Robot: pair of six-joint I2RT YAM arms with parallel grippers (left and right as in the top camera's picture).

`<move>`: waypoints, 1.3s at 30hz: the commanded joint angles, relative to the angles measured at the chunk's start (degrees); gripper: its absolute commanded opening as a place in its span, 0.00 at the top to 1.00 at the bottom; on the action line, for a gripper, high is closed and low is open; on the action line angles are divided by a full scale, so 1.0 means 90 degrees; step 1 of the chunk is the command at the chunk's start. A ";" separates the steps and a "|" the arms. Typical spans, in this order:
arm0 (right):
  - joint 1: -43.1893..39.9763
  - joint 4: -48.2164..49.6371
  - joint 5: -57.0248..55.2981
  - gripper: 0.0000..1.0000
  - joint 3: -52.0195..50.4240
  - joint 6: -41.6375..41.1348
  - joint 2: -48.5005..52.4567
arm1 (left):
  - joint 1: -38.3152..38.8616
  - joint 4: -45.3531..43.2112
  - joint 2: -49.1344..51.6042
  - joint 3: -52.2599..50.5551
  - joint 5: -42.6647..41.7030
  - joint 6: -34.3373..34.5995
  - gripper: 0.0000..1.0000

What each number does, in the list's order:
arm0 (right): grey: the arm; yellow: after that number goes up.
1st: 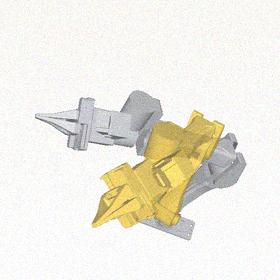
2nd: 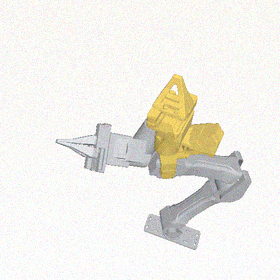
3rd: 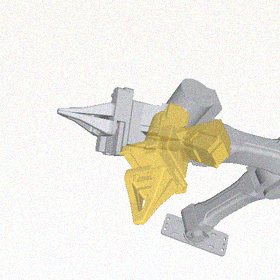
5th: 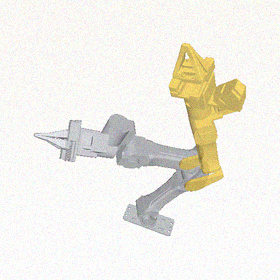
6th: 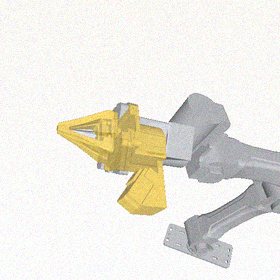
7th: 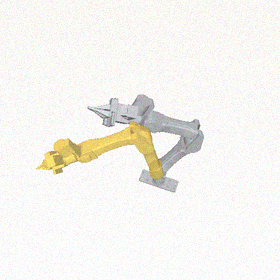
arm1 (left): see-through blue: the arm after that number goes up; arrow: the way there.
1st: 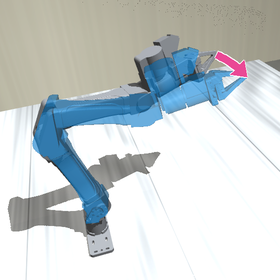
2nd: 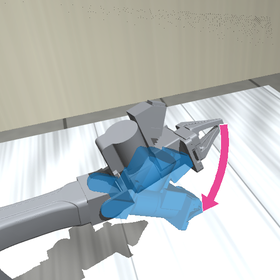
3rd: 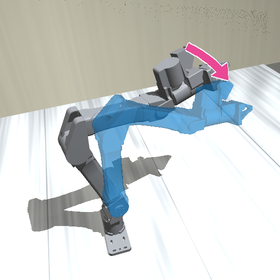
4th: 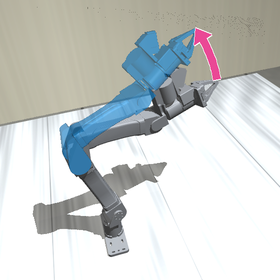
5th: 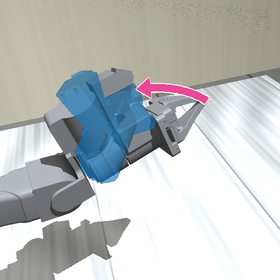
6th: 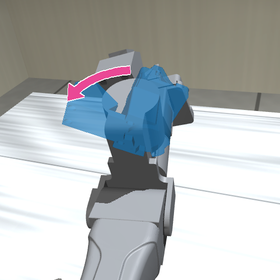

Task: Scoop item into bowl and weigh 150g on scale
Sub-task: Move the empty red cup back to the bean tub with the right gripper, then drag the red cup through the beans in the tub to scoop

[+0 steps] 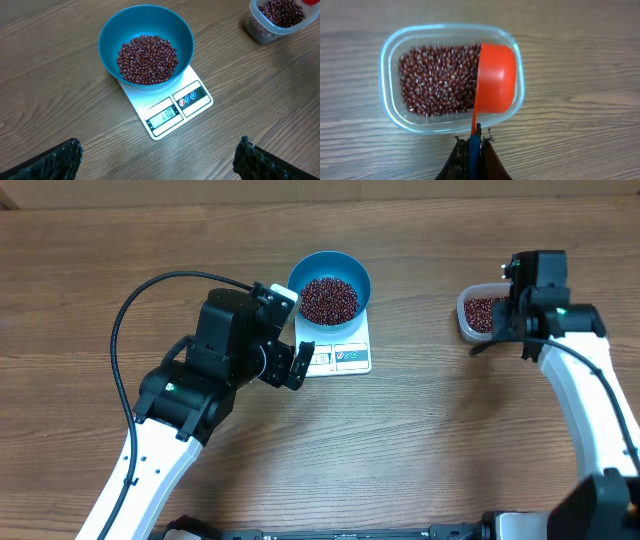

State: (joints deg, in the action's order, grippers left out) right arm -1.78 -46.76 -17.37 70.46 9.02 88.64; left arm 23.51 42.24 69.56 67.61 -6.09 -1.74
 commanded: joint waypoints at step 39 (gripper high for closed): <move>-0.0024 0.0493 0.1914 0.97 0.0146 -0.0219 0.1367 | -0.0027 -0.0002 0.0056 -0.0002 -0.0109 -0.0119 0.00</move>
State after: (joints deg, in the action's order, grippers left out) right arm -2.22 -42.57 -3.99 70.61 7.51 99.92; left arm 23.51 42.24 69.56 67.61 -6.09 -1.74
